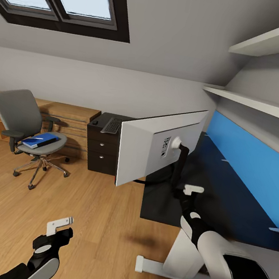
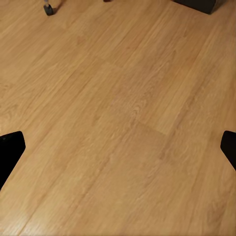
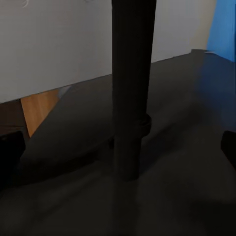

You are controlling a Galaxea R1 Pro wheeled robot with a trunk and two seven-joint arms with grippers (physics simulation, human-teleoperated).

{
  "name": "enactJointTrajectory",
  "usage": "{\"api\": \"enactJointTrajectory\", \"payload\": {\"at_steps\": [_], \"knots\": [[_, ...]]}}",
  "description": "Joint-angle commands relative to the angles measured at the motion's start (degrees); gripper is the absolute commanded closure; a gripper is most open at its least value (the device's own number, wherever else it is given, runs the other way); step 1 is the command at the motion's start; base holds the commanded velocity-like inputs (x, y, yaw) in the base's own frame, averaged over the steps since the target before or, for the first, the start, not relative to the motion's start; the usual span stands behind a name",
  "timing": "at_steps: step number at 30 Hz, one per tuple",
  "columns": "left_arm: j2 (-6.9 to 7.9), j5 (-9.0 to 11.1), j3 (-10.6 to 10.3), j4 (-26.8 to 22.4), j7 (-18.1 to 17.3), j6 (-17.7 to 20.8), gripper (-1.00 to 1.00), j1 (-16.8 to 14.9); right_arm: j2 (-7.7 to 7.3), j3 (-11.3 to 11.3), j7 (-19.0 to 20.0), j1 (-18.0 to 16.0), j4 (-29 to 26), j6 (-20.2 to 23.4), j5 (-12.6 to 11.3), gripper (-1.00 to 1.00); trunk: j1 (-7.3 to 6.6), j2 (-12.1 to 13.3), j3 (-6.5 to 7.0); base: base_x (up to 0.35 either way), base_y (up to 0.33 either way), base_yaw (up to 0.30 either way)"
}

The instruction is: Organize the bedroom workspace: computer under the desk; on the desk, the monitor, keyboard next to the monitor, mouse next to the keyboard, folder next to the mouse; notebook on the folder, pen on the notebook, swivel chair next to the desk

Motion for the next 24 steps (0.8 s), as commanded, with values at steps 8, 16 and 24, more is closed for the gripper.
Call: {"api": "enactJointTrajectory", "payload": {"at_steps": [8, 16, 24], "knots": [[0.06, 0.42, -0.14, 0.13, 0.30, 0.38, -1.00, -0.07, -0.01, -0.05, -0.01, 0.90, 0.02, -1.94, 0.18, -1.00, 0.00, -0.04, -0.06, 0.015, 0.000, 0.000], [0.00, 0.36, -0.20, 0.18, 0.46, 0.38, -1.00, -0.07, -0.01, -0.07, -0.09, 1.01, 0.07, -2.77, 0.20, -1.00, 0.00, -0.04, -0.06, 0.213, 0.000, 0.000], [-0.10, 0.38, -0.31, 0.25, 0.49, 0.31, -1.00, -0.07, -0.09, -0.07, -0.08, 1.01, 0.08, -2.83, 0.20, -1.00, 0.00, -0.04, -0.06, 0.110, 0.000, 0.000]]}}
